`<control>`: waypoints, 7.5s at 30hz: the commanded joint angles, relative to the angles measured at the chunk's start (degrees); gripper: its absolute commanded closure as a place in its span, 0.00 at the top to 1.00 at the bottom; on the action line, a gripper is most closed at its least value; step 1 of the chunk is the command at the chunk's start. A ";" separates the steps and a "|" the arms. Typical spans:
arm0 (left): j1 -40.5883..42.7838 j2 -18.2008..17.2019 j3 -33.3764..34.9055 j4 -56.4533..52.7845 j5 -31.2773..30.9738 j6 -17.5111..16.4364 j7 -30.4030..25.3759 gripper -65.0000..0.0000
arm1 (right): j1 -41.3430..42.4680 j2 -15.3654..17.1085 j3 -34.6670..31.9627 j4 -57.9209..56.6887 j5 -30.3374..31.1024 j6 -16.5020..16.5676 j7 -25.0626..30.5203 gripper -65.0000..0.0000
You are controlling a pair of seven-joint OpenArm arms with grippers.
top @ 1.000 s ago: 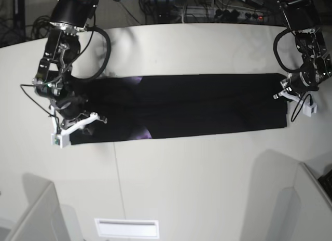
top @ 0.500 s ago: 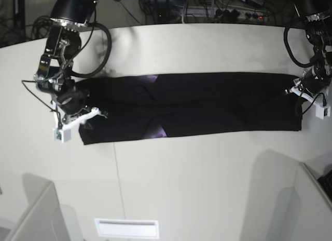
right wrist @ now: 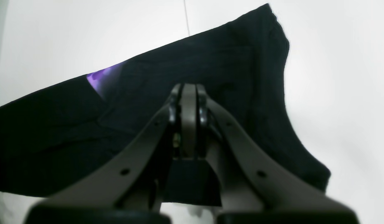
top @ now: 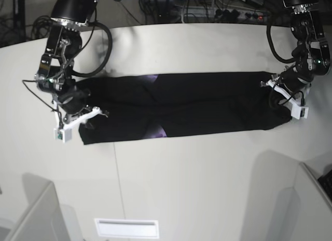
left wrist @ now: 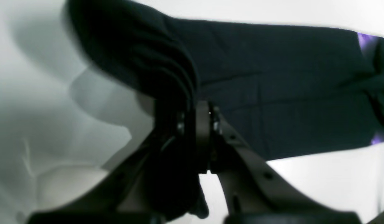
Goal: Fold the T-shirt properly
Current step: 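Fold the strip end with the left gripper toward the right gripper, then release the folded end and raise the left gripper, then grasp the strip end with the right gripper and fold it over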
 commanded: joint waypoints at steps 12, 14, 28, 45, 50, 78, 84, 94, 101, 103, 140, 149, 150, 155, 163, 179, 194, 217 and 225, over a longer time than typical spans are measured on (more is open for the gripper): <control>-7.43 0.79 16.36 1.30 -1.20 5.45 -1.33 0.00 | 0.77 0.34 0.23 1.28 0.59 0.26 1.11 0.00; -8.66 1.84 18.29 0.60 -1.20 5.98 -1.33 0.00 | 0.77 0.34 0.23 1.28 0.59 0.26 1.11 0.00; -12.18 6.59 25.76 -3.80 -1.20 6.15 -1.33 0.00 | 0.95 0.34 0.23 0.84 0.59 0.26 1.11 0.00; -15.25 12.13 25.85 -3.97 -0.85 6.15 4.12 0.00 | 0.95 0.34 0.23 1.02 0.59 0.26 1.11 0.00; -15.34 12.31 25.85 -3.97 -0.85 6.15 4.12 0.00 | 0.86 0.26 0.23 1.10 0.59 0.26 1.11 0.00; -17.63 13.98 25.85 -7.67 -0.85 6.15 3.85 0.00 | 0.86 0.26 0.23 1.28 0.68 0.26 1.11 0.00; -17.71 13.98 25.85 -8.28 -1.20 6.15 4.03 0.00 | 0.95 0.26 0.23 1.28 0.68 0.26 1.11 0.00; -17.80 13.98 25.76 -11.01 -1.29 6.15 3.77 0.17 | 0.95 0.26 0.23 1.28 0.68 0.26 1.11 0.00; -17.80 13.98 25.76 -11.01 -1.29 6.15 3.77 0.56 | 1.03 0.26 0.23 1.28 0.68 0.26 1.11 0.00; -17.80 14.06 25.76 -11.01 -1.29 6.15 3.77 0.67 | 1.03 0.26 0.23 1.28 0.68 0.26 1.11 0.00; 2.07 1.58 -2.54 -0.90 14.71 -1.85 -9.33 0.00 | 16.95 8.70 10.34 -26.59 0.68 6.68 -13.66 0.68; 1.80 1.76 2.82 -7.31 15.94 -1.85 -15.49 0.00 | 16.51 8.78 10.07 -33.80 9.12 6.68 -13.66 0.68; 1.80 1.84 3.17 -7.31 15.94 -1.85 -15.49 0.00 | 16.42 8.78 10.07 -34.06 9.12 6.68 -13.66 0.68; 0.57 2.55 3.79 -7.58 15.94 -1.85 -15.49 0.00 | 14.57 6.94 9.90 -33.71 9.12 6.68 -14.27 0.67; -2.77 4.75 3.96 -8.37 15.94 -1.85 -15.05 0.00 | 11.06 5.27 4.18 -29.05 9.12 6.68 -14.45 0.67; -7.25 6.59 12.31 -14.61 16.38 -1.85 -15.31 0.00 | 12.20 5.27 4.10 -32.74 8.76 6.33 -11.55 0.00; -8.92 6.50 13.54 -14.61 16.38 -1.85 -15.05 0.00 | 8.33 5.09 -9.00 -12.00 8.59 -2.99 -10.76 0.00; -7.69 1.93 8.71 -14.70 16.55 -1.58 -14.96 0.00 | 7.71 0.26 -27.20 3.30 9.03 -13.81 -10.49 0.00; -9.98 3.08 10.12 -18.65 24.55 -1.67 -14.96 0.00 | 7.80 -3.00 -28.78 3.30 8.76 -13.81 -10.40 0.00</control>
